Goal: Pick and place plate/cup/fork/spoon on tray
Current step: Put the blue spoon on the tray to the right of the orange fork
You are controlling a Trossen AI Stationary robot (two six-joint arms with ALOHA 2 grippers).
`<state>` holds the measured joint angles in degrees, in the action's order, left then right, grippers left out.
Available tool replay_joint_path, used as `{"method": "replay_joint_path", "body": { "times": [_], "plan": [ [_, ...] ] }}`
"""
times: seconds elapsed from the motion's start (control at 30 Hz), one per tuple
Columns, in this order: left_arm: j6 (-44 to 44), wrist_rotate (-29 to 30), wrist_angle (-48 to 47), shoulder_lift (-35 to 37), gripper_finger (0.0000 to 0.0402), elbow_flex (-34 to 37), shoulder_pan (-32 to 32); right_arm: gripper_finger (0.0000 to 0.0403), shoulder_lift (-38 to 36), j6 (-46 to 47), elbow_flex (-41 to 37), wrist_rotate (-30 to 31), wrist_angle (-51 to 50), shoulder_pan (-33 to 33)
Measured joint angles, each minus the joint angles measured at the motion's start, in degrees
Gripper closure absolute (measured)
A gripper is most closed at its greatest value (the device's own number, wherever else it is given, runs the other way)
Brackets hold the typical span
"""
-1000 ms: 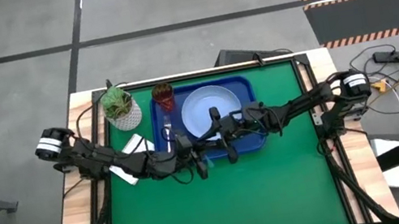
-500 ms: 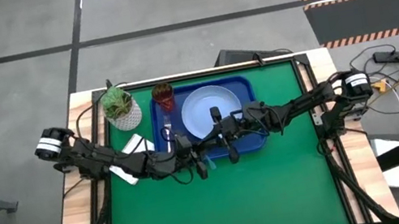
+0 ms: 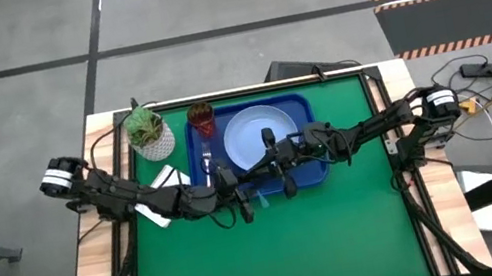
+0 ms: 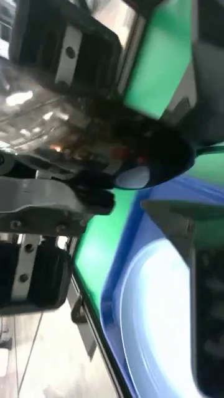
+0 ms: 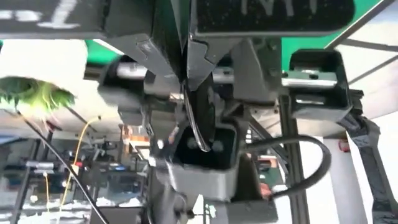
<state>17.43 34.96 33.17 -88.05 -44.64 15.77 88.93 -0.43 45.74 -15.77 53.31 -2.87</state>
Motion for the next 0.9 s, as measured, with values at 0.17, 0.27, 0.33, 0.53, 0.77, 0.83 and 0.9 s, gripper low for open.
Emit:
{"method": "replay_joint_path", "body": {
  "times": [0.17, 0.27, 0.33, 0.53, 0.77, 0.83, 0.9],
  "plan": [
    [0.2, 0.6, -10.6, 3.0, 0.0227, 0.0, 0.0, 0.0396, 0.1, 0.6, -2.5, 2.2, 4.0, -0.9],
    [0.7, 1.9, -15.1, 4.8, 0.0205, 0.0, 0.0, 0.0396, 0.2, -0.6, -4.2, 7.0, 6.0, -0.9],
    [2.2, 2.2, -17.0, 5.7, 0.0199, 0.0, 0.0, 0.0396, 0.2, -0.9, -4.9, 9.4, 8.0, -0.9],
    [4.8, 2.6, -19.8, 6.5, 0.0197, 0.0, 0.1, 0.0396, 1.6, 1.5, -6.2, 10.8, 15.1, -0.8],
    [8.5, 2.4, -25.8, 7.7, 0.0197, -0.5, 3.0, 0.0395, 9.6, 5.7, -6.9, 16.6, 26.2, 0.1],
    [13.1, 2.4, -30.3, 9.0, 0.0197, -0.9, 4.8, 0.0395, 13.0, 7.0, -6.6, 17.5, 31.0, 1.0],
    [18.2, 4.1, -32.8, 9.7, 0.0197, -1.1, 6.4, 0.0395, 16.0, 7.9, -5.9, 18.3, 34.5, 2.1]
  ]
}}
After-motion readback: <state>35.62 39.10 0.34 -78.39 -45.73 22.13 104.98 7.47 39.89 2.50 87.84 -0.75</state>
